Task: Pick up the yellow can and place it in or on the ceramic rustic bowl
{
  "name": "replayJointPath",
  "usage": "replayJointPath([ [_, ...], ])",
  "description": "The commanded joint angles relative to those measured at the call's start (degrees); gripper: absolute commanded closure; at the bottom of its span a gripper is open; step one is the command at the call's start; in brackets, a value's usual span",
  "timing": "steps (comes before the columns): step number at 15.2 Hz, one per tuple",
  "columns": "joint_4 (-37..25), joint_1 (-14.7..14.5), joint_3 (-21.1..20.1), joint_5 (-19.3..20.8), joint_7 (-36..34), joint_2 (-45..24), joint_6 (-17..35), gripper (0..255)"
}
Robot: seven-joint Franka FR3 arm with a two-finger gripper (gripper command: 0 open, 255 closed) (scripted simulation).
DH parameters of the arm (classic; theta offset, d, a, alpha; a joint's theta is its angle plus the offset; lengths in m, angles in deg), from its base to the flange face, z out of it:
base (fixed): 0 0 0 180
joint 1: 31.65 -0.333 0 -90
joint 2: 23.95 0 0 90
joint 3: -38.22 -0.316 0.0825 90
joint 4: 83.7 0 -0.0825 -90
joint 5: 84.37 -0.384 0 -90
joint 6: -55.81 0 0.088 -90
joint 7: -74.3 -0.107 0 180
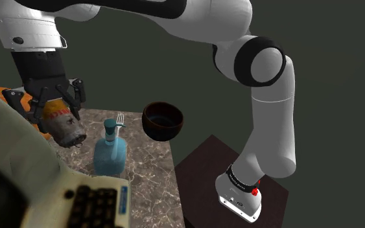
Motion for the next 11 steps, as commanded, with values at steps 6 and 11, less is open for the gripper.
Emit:
replayJointPath([
  [6,-7.8,-1.2,-0.2,0.3,-1.4,-1.5,-6.2,255],
  [11,2.9,3.8,-0.2,-1.9,2.2,6.3,-3.8,255],
])
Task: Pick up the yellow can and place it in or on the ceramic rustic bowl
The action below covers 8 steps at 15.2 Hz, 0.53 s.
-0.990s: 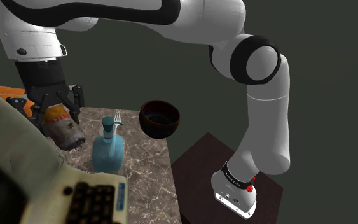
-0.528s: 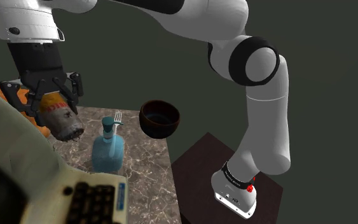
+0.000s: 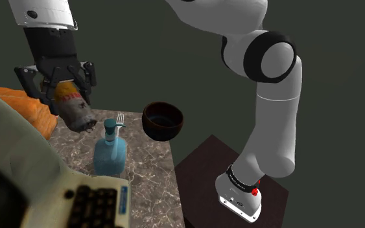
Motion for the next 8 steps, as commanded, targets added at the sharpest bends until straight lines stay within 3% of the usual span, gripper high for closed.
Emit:
replayJointPath([
  [1,6.3,2.9,0.1,-1.3,2.5,4.4,1.5,255],
  [8,23.8,11.1,2.5,-5.0,12.7,18.4,3.9,255],
])
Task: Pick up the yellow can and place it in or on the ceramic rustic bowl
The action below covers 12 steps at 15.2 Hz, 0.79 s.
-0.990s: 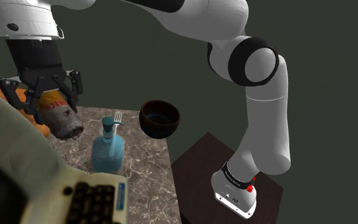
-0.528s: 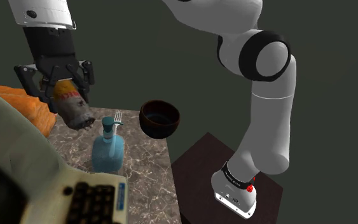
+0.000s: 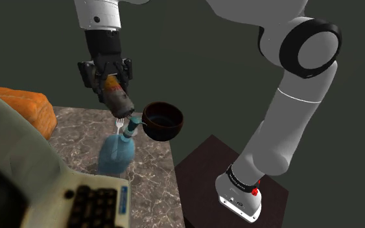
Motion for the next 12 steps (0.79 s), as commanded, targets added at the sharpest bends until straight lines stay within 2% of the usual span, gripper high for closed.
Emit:
replayJointPath([
  [1,4.6,2.0,1.0,-0.8,3.2,3.7,0.6,255],
  [6,12.8,6.0,4.0,-1.4,10.7,11.2,0.4,255],
  [12,20.2,9.9,8.6,-0.3,19.5,18.3,-0.5,255],
])
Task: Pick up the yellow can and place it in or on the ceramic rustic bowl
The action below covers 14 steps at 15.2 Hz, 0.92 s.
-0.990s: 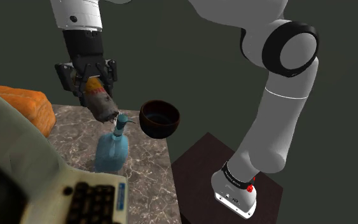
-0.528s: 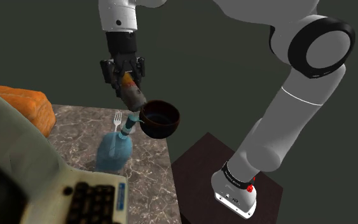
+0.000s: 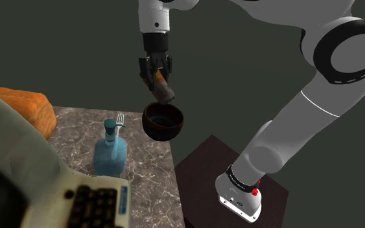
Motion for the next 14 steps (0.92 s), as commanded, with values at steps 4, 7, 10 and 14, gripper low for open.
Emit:
replayJointPath([
  [4,5.7,2.4,3.2,1.4,6.1,4.2,0.7,255],
  [7,7.9,2.4,3.1,1.4,6.3,4.2,3.0,255],
  [10,10.0,2.3,3.0,1.4,6.5,4.0,5.2,255],
  [14,12.6,2.3,2.9,1.5,6.8,3.5,8.3,255],
])
